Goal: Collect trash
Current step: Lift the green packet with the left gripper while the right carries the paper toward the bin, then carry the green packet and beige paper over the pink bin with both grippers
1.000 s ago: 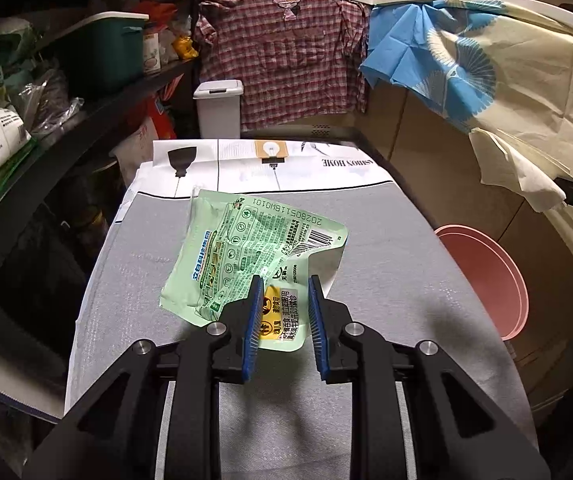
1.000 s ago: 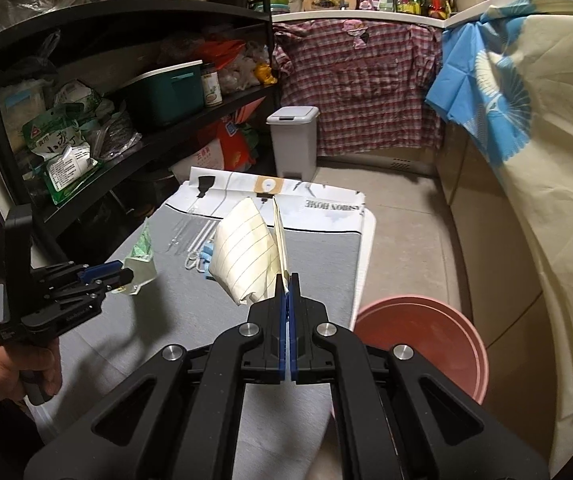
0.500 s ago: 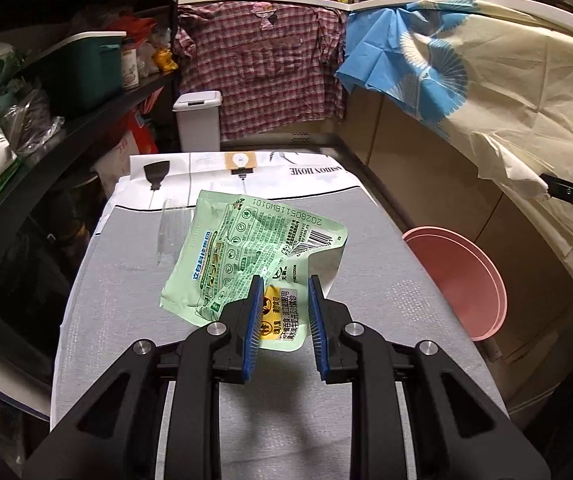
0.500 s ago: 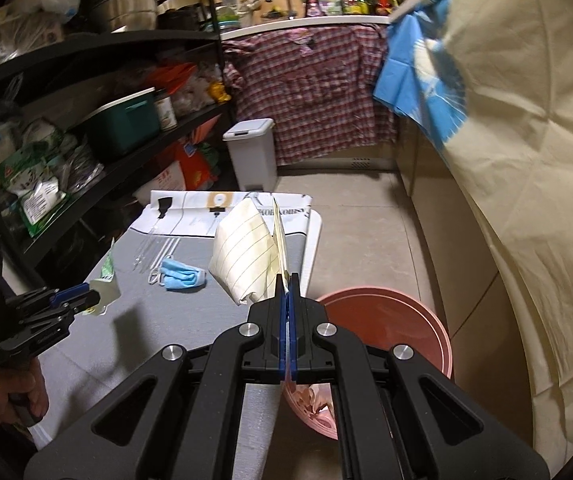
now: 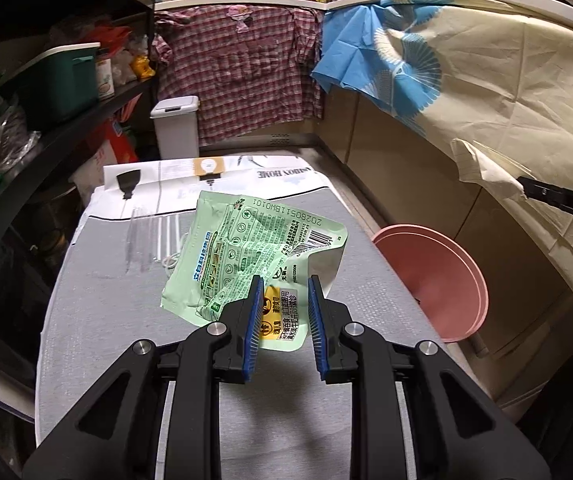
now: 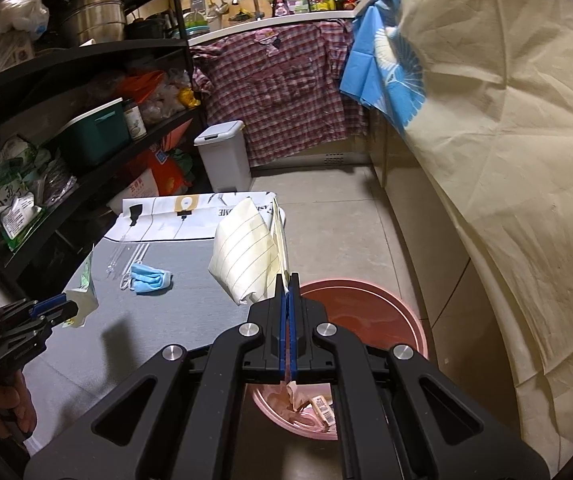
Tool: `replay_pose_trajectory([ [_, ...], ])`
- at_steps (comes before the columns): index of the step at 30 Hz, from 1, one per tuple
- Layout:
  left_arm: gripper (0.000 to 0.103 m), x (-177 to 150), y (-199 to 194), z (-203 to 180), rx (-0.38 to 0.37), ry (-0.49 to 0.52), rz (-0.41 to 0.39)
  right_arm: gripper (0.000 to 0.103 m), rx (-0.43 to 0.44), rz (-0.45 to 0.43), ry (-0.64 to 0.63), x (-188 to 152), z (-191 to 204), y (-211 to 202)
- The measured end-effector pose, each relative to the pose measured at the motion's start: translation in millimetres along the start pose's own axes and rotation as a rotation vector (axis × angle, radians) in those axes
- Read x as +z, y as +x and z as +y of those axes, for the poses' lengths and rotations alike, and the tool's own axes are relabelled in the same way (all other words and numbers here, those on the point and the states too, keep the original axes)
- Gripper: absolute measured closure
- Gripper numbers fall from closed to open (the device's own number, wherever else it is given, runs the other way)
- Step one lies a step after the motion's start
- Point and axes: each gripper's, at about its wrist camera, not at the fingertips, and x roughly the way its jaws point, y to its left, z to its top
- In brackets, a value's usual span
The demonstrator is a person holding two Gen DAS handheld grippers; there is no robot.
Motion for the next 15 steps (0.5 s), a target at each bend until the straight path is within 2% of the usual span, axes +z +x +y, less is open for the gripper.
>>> replay_pose_trajectory([
  [9, 0.081, 6.1, 6.6, -28.1, -0.042, 0.046, -0.005, 0.102, -0.035, 0.004, 0.065, 0.7, -27.9, 4.5],
  [15, 0.081, 16.6, 12.3, -56.5, -0.096, 0.087, -0.03, 0.102, -0.056, 0.022, 0.113, -0.1, -46.7, 11.4],
])
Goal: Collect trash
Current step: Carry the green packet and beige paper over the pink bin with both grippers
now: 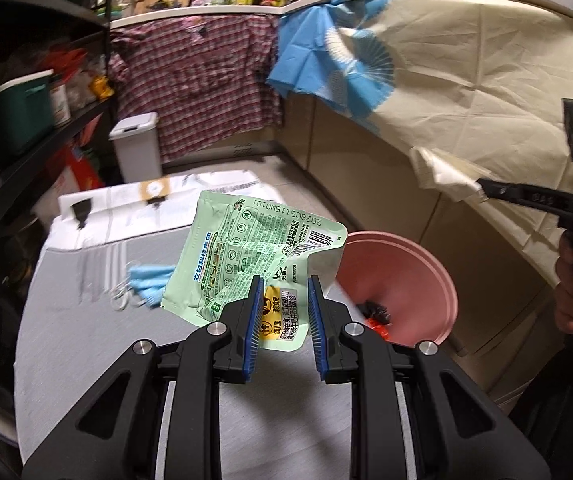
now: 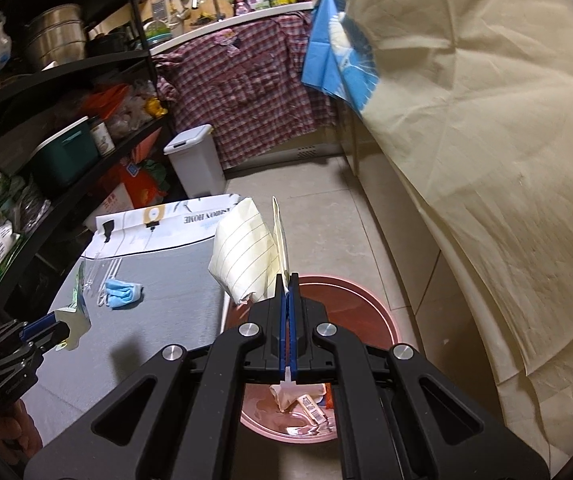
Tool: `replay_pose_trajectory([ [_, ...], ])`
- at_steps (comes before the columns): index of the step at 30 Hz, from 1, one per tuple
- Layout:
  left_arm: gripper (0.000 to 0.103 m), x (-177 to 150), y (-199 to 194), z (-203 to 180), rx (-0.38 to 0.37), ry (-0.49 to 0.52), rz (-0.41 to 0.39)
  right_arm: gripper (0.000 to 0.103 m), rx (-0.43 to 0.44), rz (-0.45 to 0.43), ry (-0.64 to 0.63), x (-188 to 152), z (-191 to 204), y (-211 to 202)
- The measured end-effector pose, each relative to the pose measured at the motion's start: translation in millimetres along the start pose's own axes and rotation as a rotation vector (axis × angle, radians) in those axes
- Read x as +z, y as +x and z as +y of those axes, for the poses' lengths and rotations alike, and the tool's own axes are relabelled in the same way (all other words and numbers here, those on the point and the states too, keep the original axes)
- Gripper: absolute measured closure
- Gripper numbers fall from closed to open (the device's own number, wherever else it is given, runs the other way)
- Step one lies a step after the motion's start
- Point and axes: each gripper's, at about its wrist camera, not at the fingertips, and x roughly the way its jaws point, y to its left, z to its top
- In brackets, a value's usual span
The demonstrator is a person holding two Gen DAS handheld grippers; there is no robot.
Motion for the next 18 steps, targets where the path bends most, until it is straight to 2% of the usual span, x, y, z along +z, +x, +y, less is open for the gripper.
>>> replay_pose_trajectory([
  [9, 0.081, 14.8, 32.4, -52.9, -0.111, 0.07, -0.025, 0.102, -0.019, 0.006, 0.078, 4.7, -19.4, 10.2],
  [18, 0.081, 15.8, 69.4, -90.7, -0.202, 0.131, 0.0, 0.102, -0.038, 0.017, 0.121, 7.8, -31.6, 22.6],
])
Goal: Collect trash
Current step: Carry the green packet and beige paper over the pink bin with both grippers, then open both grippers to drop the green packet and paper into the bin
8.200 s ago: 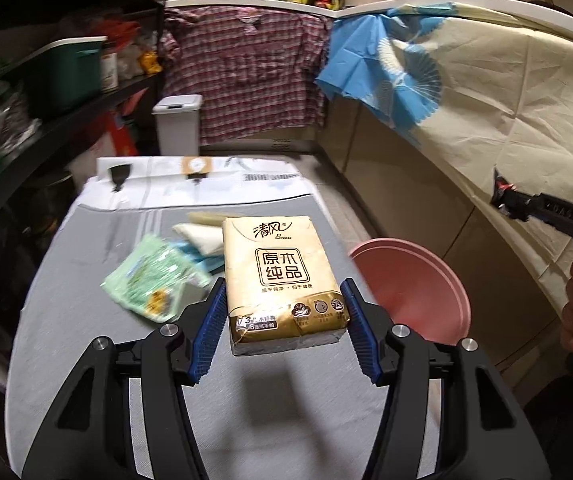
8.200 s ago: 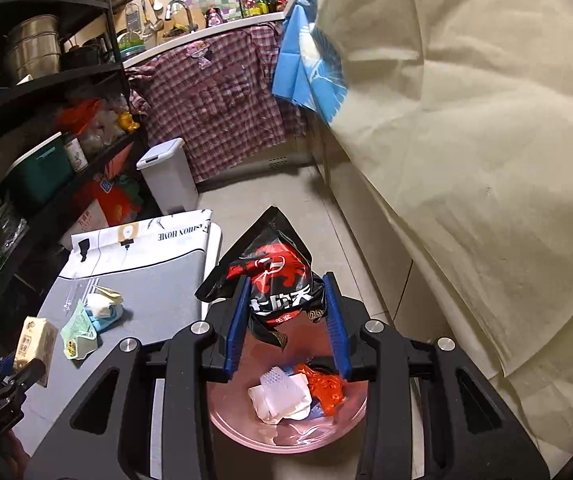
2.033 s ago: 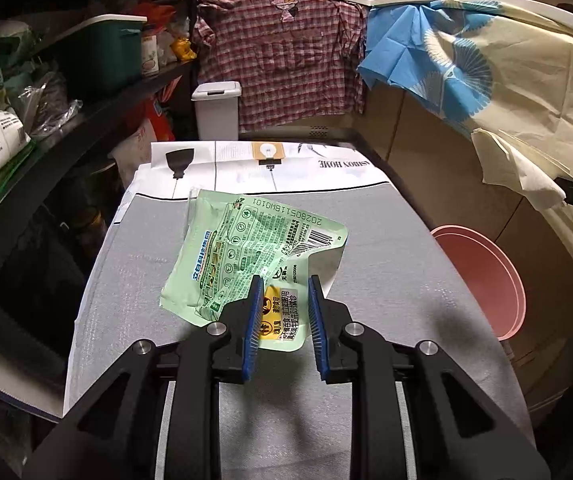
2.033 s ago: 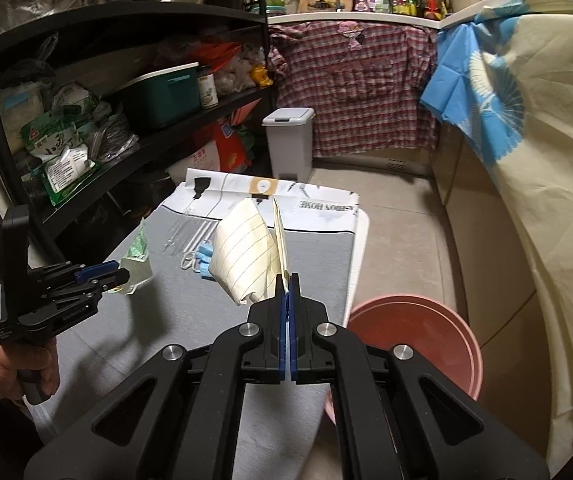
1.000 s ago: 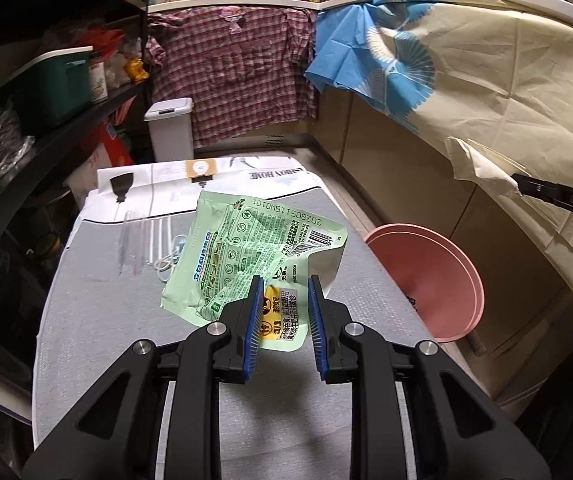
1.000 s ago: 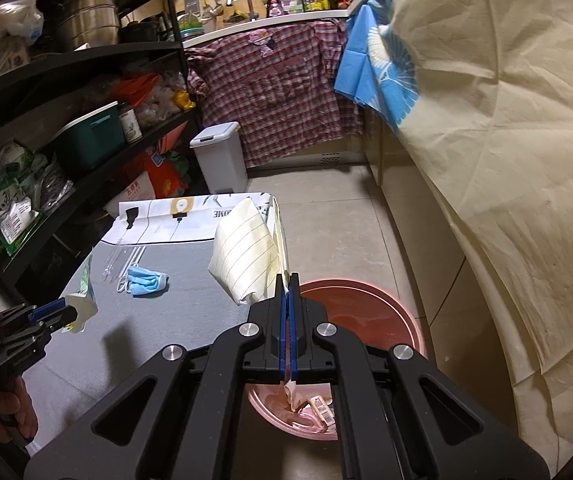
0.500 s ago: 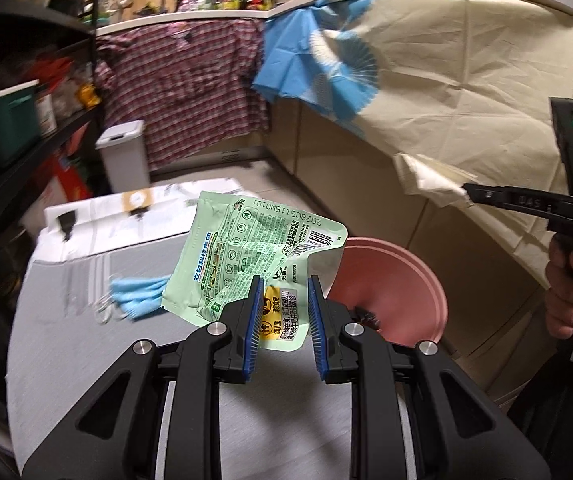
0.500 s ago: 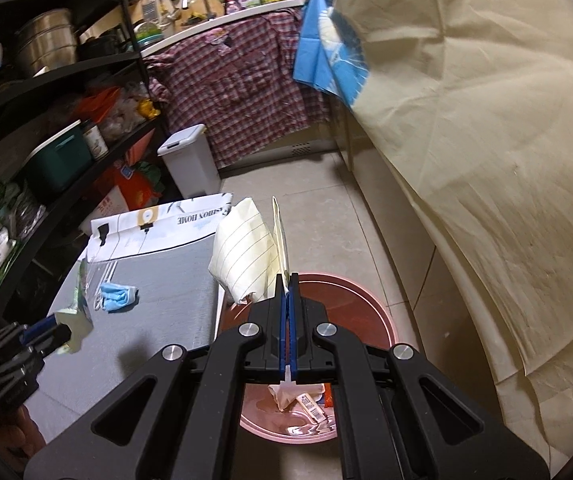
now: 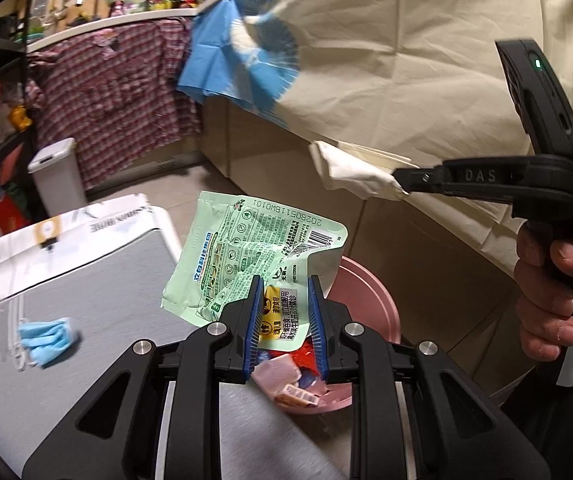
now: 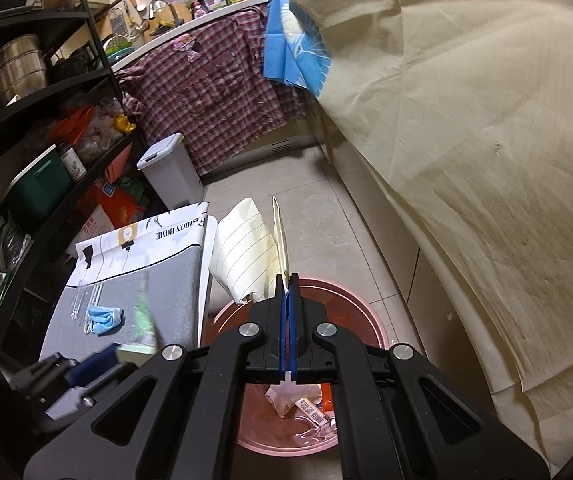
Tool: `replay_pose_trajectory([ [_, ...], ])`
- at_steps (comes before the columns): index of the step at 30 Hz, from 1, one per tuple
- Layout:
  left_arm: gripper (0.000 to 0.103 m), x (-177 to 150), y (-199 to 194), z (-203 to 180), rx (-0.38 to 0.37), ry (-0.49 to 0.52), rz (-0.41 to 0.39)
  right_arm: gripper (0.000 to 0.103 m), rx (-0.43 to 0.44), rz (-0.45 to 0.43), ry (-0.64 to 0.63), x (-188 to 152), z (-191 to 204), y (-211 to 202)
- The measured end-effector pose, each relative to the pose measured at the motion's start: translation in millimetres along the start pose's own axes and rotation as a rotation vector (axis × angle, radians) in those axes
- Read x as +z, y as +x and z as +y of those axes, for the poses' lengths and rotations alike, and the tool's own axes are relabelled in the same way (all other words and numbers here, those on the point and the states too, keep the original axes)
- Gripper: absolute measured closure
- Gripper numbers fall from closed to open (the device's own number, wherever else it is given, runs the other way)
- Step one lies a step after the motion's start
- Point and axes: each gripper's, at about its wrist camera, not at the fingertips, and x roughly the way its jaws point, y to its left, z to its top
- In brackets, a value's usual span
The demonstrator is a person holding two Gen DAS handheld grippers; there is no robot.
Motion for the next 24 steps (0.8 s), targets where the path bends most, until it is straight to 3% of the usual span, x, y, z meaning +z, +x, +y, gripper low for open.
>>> replay_pose_trajectory([
  [17, 0.08, -21.1, 60.4, -4.3, -0.077, -0.012, 0.112, 0.101, -0.02, 0.057, -0.006, 0.2, -3.2, 30.2],
  [21, 0.074, -22.4, 67.9, 3.2, -0.081, -0.051, 0.152, 0.092, -0.052, 0.094, -0.017, -1.9, -2.3, 41.4],
  [24, 0.068, -22.0, 64.5, 12.7, -0.09, -0.096, 0.155, 0.071, -0.061, 0.085, -0.002, -2.0, -5.5, 40.8],
])
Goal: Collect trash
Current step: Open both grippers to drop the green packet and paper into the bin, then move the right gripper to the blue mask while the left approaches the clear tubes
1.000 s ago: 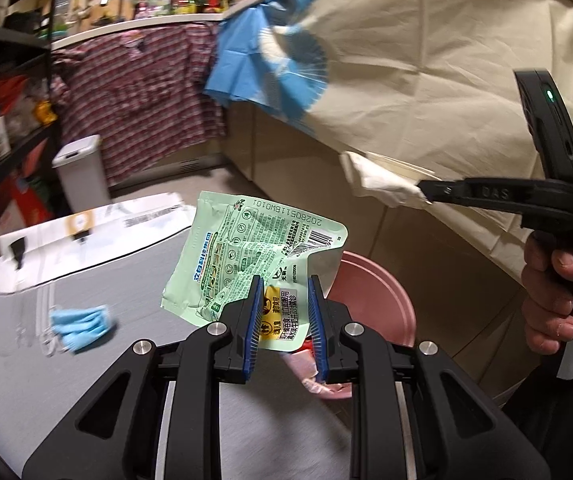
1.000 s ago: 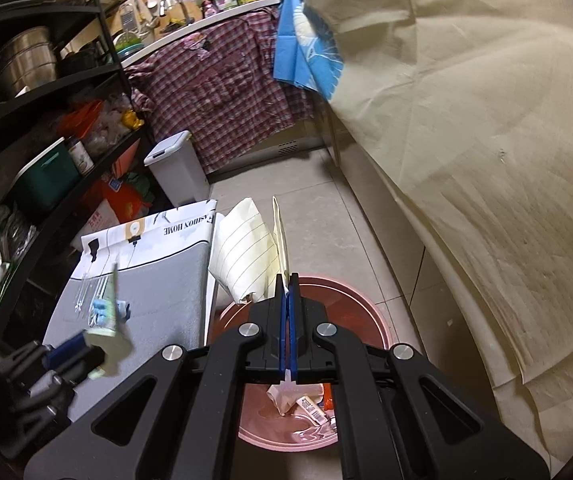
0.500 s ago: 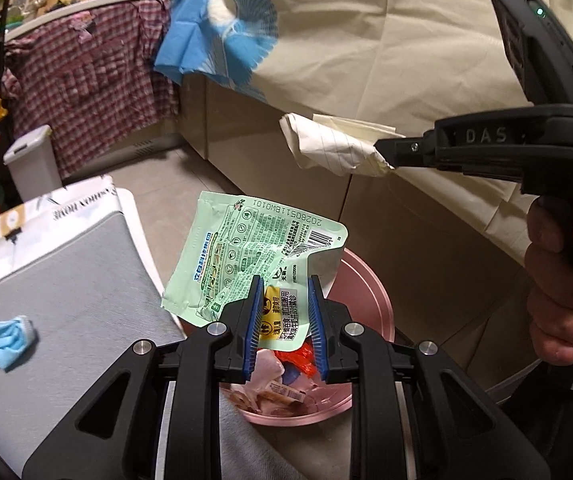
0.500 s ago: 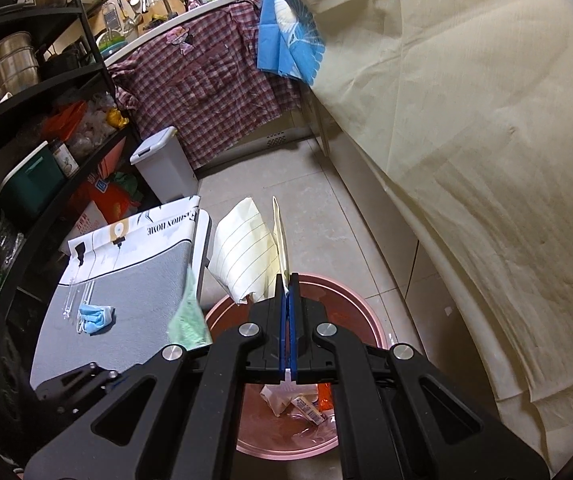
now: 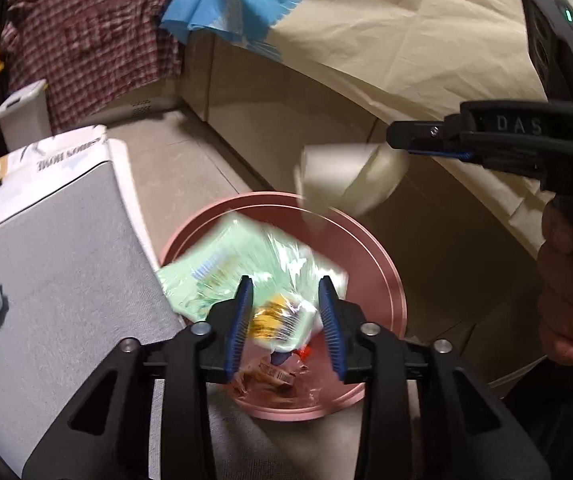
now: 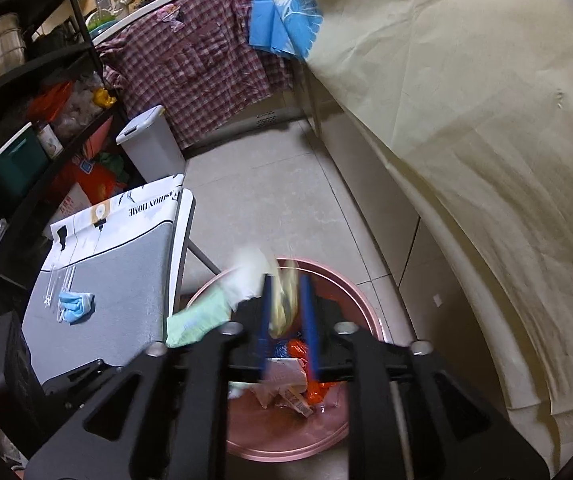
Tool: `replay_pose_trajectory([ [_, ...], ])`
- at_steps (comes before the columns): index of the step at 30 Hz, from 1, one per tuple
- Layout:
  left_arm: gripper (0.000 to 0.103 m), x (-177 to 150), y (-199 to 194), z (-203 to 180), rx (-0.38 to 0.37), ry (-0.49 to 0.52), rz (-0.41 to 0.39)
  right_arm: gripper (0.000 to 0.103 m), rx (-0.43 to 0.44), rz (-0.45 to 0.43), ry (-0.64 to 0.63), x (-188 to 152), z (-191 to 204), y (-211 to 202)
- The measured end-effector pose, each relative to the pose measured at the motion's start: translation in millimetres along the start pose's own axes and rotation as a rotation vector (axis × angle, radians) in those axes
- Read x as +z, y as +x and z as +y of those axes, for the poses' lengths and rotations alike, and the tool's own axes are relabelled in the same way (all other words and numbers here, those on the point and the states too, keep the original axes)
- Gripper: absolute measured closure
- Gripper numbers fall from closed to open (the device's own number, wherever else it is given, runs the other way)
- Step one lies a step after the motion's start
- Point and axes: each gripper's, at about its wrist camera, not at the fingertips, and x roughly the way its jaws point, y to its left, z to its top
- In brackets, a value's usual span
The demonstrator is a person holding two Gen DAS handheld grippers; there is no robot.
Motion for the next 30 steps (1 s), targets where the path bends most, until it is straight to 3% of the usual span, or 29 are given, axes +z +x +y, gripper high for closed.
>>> replay_pose_trajectory([
  [1, 0.068, -0.6, -3.1, 3.0, 0.003, -0.009, -0.003, 0.065, -0.004, -0.003, 0.004, -0.4, -1.0, -0.4],
  [10, 0.068, -8.7, -46.6, 22.0, 0.062, -0.042, -0.017, 0.065, 0.02, -0.039, -0.006, -2.0, 3.6, -15.2],
  [24, 0.071, -16.2, -163.2, 82.2, 0.181, -0.094, -0.086, 0.065, 0.115, -0.133, -0.113, -10.8, 53.3, -68.1],
  [30, 0.074, -22.6, -204.5, 127.6, 0.252, -0.129, -0.128, 0.076, 0.179, -0.144, -0.174, -14.7, 83.6, -77.5],
])
